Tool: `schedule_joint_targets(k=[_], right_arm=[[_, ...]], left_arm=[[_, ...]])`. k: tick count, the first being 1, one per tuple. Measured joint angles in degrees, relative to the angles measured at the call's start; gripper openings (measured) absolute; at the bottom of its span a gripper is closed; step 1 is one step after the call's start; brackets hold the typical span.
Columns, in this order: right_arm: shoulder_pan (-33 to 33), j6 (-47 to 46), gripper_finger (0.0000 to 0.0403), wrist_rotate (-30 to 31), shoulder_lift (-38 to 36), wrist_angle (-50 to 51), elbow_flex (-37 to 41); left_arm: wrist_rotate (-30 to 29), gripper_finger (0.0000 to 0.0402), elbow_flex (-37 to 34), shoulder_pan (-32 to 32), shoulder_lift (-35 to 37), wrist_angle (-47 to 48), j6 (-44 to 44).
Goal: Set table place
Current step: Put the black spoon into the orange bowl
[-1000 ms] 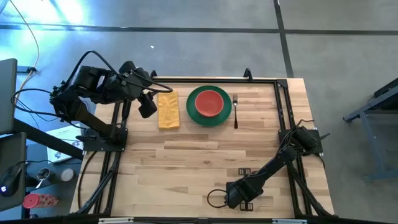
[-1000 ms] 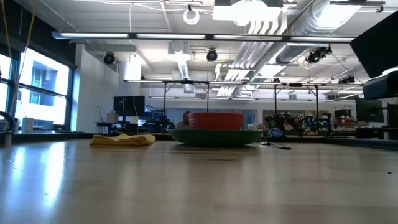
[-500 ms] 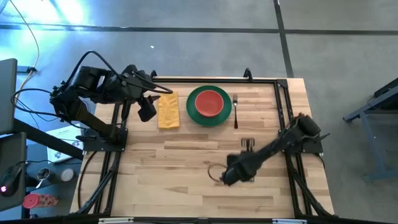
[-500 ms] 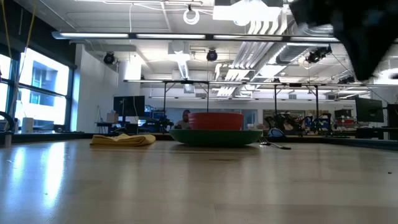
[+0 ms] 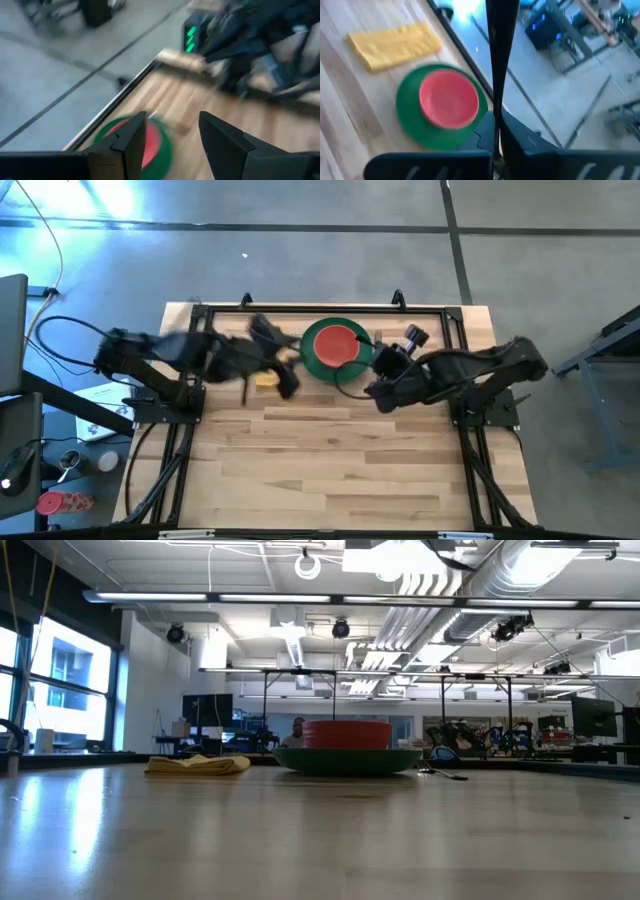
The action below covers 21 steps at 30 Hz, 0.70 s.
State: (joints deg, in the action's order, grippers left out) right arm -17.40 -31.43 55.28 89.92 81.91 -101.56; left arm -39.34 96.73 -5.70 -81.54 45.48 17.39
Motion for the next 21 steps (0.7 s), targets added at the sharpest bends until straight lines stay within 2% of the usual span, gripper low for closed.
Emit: schedule_joint_targets(k=[6, 10, 14, 16, 21], right_arm=[[0.2, 9.9, 0.0, 0.7, -2.6, -7.9, 0.0], [0.1, 13.3, 0.0, -2.7, -2.3, -11.0, 0.1], [0.2, 16.3, 0.0, -4.7, -1.0, -12.6, 0.2], [0.7, 17.6, 0.0, -4.8, -0.7, -13.5, 0.2], [2.5, 20.1, 0.0, -7.7, 0.1, -16.7, 0.2]], left_arm=[[1.8, 0.017, -21.4, 1.3, -0.9, -45.5, -5.2], [6.9, 0.017, -30.9, 4.3, -2.2, -69.0, -4.7], [11.1, 0.017, -35.1, 6.9, -4.8, -79.4, -2.0], [13.0, 0.017, -35.2, 7.9, -5.6, -81.1, -1.3], [13.4, 0.017, -35.2, 8.6, -7.7, -84.7, -0.9]])
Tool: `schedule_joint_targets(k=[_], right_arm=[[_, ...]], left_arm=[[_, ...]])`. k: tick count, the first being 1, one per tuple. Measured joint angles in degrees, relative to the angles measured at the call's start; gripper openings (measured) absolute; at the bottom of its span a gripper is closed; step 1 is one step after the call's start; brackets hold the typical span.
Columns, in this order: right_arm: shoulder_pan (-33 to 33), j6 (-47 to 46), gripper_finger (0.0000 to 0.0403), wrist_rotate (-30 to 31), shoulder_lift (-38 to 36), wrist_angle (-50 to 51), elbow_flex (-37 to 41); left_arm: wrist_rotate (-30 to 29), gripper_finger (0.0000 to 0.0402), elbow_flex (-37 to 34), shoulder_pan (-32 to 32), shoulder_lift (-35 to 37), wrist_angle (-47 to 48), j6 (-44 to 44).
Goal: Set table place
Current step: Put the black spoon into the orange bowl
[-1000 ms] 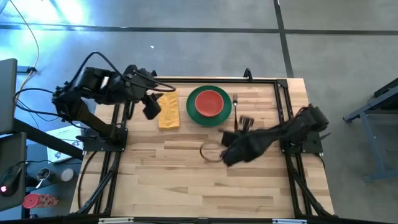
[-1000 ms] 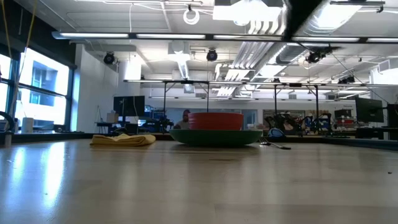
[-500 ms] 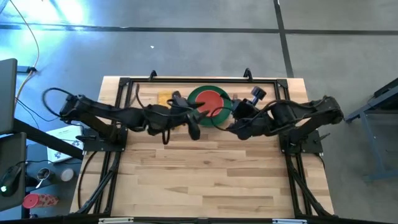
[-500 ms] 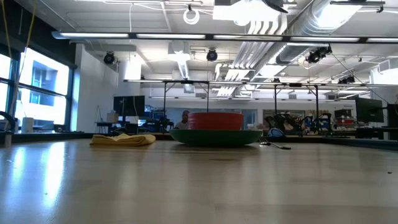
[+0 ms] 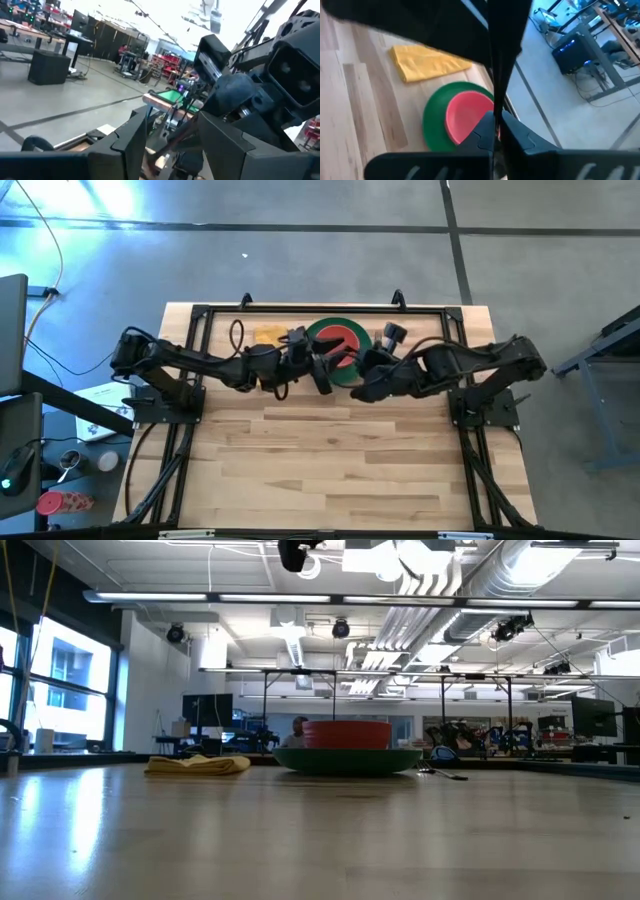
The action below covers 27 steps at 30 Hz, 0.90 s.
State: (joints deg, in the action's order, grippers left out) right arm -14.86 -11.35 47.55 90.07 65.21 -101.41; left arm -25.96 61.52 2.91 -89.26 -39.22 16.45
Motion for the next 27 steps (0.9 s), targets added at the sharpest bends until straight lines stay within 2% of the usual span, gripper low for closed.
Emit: schedule_joint_targets(k=[7, 10, 14, 20, 27], right_arm=[[1.8, 3.1, 0.0, -2.6, 0.0, -3.8, 0.0], [2.4, 4.7, 0.0, -2.0, -0.2, -2.9, 0.0], [3.3, 5.1, 0.0, -1.3, -1.2, -2.3, -0.5], [3.7, 4.9, 0.0, -1.4, -1.7, -1.3, -1.4], [3.7, 3.9, 0.0, -6.4, -0.4, -1.7, -1.4]], left_arm=[[2.8, 0.017, 0.0, 1.3, 0.0, -1.2, -0.2], [5.2, 0.017, 0.0, 1.3, 0.6, 2.2, -1.7], [5.2, 0.017, 0.0, 1.1, 1.0, 6.7, -2.8], [4.8, 0.017, 0.0, 1.3, 1.0, 5.7, -7.1], [4.9, 0.017, 0.0, 2.8, 1.0, 5.2, -7.7]])
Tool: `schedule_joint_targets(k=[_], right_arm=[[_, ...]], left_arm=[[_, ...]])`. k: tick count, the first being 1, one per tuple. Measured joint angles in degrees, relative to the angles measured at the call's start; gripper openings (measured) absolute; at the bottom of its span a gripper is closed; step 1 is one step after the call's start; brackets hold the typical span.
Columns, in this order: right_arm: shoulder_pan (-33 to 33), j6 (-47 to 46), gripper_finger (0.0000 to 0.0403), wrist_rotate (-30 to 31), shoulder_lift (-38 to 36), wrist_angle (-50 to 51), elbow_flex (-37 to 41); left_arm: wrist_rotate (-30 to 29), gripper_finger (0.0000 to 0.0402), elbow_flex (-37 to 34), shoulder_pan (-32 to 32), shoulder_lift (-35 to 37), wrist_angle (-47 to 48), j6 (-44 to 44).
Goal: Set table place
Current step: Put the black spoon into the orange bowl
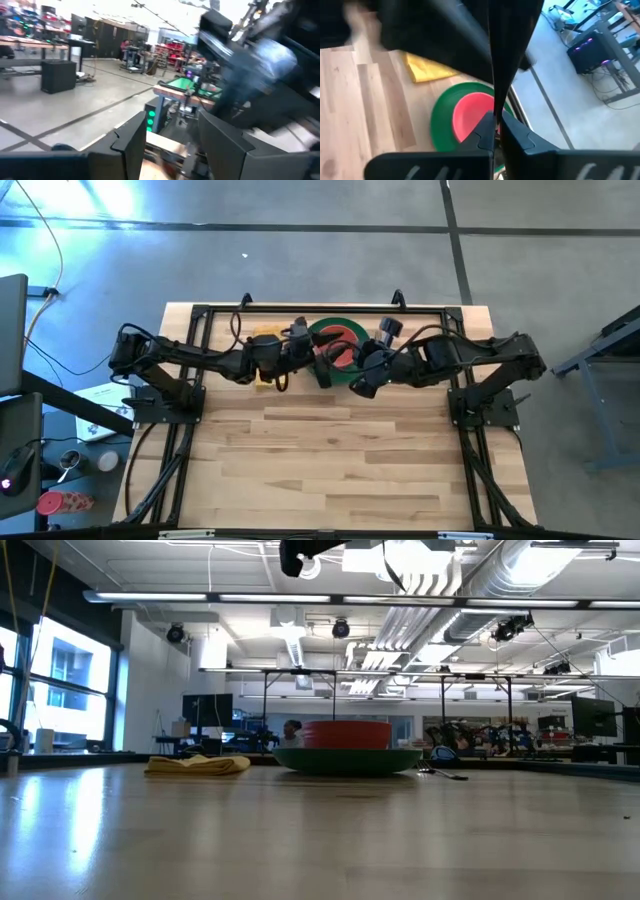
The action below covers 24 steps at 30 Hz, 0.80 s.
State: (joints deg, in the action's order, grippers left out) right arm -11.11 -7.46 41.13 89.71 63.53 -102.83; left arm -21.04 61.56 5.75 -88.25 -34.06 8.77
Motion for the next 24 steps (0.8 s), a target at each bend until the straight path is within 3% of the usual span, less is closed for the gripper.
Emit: schedule_joint_targets(k=[5, 9, 19, 24], right_arm=[[0.0, -0.1, 0.0, -2.3, 0.4, -1.3, 0.0], [0.1, 2.8, 0.0, -1.8, 0.7, -2.5, 0.0], [1.1, 2.8, 0.0001, -2.2, 0.1, 1.5, 0.0], [1.1, 2.5, 0.0002, -2.2, -0.1, 2.2, 0.0]], left_arm=[[-0.8, 0.017, 0.0, -0.1, 0.0, -0.8, -1.5], [2.1, 0.017, 0.0, -0.3, 0.0, -1.5, -0.4], [0.9, 0.017, 0.0, -1.9, 1.3, 8.4, -4.6], [0.6, 0.017, 0.0, -1.7, 1.6, 8.0, -5.4]])
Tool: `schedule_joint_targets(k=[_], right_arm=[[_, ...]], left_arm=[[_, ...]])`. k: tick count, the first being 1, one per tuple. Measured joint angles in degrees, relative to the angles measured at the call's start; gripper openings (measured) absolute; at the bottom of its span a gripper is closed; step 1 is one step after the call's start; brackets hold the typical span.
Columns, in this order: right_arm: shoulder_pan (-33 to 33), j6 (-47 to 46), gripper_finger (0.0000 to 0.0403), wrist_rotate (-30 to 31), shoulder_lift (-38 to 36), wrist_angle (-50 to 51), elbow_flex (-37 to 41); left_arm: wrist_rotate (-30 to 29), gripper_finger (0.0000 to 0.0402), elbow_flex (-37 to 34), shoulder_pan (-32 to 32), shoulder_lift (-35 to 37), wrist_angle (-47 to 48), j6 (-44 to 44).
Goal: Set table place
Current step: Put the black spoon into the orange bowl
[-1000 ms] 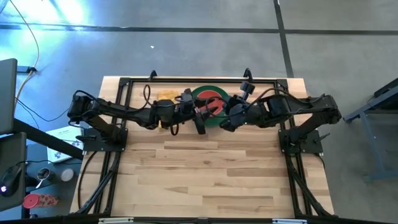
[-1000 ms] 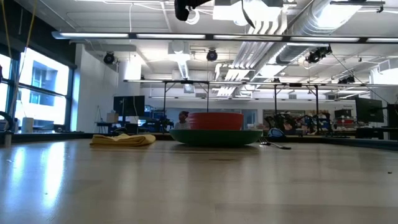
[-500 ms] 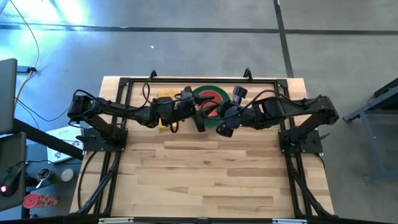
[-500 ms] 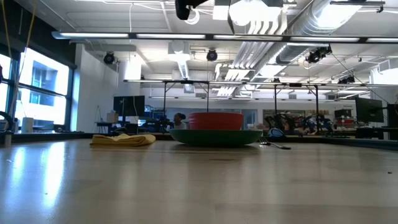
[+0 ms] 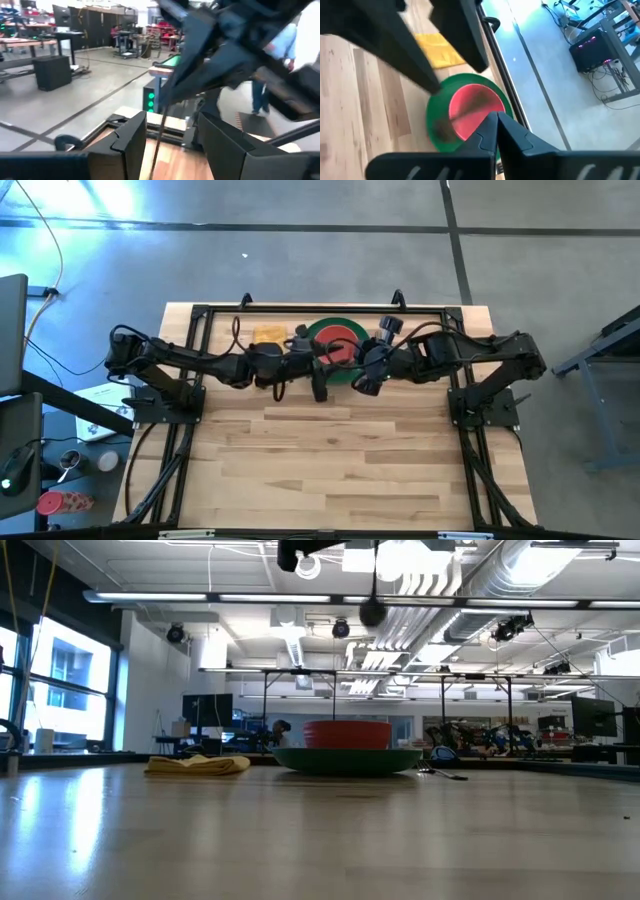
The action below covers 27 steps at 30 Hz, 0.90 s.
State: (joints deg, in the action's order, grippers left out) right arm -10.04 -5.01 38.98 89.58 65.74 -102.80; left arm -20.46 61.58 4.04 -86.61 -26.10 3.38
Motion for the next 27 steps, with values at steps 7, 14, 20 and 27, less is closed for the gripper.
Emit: schedule_joint_targets(k=[7, 14, 20, 27], right_arm=[[0.3, 0.5, 0.0001, 0.0, 0.0, 0.7, 0.0], [0.3, -2.2, 0.0, -0.2, 0.0, 3.7, 0.0], [0.3, -4.1, 0.0, -0.2, 0.0, 6.0, 0.0], [0.1, -5.2, 0.0, -0.2, 0.0, 8.4, 0.0]], left_arm=[[0.4, 0.017, 0.0, 0.1, 0.1, 0.5, -0.1], [-0.3, 0.017, 0.0, 0.0, 0.1, 1.5, 0.6], [-0.6, 0.017, 0.0, 0.1, 0.3, 6.3, 3.0], [-0.9, 0.017, 4.2, -0.1, 0.9, 31.8, 7.0]])
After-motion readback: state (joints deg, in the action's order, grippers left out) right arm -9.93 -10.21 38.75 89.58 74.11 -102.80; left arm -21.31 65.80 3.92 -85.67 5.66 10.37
